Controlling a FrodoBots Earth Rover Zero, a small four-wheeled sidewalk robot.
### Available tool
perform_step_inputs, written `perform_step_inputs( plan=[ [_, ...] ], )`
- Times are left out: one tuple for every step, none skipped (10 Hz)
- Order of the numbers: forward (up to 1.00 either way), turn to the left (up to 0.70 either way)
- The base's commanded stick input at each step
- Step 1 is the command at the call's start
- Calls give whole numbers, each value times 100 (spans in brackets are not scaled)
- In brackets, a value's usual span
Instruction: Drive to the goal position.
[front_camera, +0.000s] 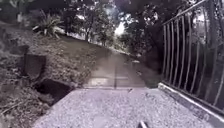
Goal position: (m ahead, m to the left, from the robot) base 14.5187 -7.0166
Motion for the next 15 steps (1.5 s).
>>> perform_step_inputs(
  plan=[
    [70,0],
    [70,0],
    [70,0],
    [70,0],
    [70,-2],
    [70,-20],
    [70,-30],
    [70,-17],
    [70,-6],
    [70,0],
    [70,0],
    [70,-25],
    [70,-31],
    [70,-8],
    [70,0]
  ],
)
